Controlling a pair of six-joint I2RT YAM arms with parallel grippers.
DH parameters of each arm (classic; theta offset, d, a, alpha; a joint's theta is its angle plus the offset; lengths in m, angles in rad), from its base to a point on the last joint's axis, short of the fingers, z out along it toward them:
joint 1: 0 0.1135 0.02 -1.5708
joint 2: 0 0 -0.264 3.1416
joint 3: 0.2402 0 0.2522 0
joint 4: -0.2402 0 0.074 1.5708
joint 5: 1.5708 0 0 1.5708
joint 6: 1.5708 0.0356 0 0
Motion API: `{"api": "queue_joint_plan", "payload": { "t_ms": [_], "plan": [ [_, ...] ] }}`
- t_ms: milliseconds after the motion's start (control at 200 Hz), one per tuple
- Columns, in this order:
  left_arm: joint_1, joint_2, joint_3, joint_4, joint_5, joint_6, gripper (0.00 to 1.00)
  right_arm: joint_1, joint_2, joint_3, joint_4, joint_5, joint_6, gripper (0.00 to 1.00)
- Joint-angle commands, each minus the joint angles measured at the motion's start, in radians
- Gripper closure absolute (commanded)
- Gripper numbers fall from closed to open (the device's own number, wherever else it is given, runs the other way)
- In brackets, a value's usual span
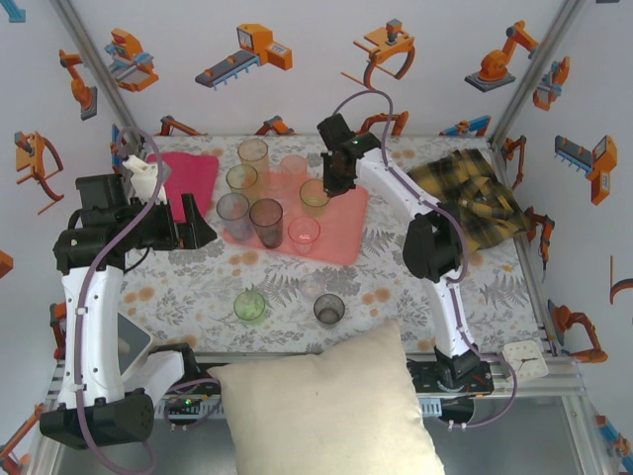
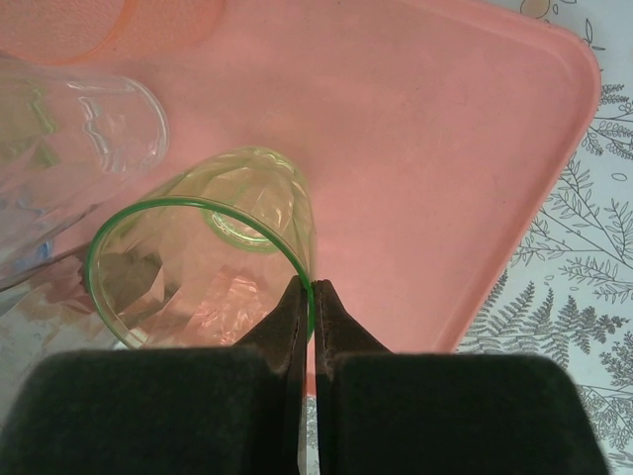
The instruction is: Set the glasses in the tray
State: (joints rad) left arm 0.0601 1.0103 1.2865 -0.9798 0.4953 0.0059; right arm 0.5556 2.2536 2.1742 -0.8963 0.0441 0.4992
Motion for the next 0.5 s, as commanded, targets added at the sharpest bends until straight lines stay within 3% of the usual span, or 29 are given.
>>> {"api": "queue_joint_plan", "payload": {
  "t_ms": [0, 496],
  "plan": [
    [0.006, -0.007, -0.007, 0.014, 0.025, -0.01, 0.03, -0.003, 0.01, 0.031, -0.029, 0.0, -0.007, 0.96],
    [0.007, -0.009, -0.009, 0.015, 0.032, -0.011, 0.03, 0.0, 0.025, 0.019, -0.023, -0.007, 0.002, 0.94]
  ]
}}
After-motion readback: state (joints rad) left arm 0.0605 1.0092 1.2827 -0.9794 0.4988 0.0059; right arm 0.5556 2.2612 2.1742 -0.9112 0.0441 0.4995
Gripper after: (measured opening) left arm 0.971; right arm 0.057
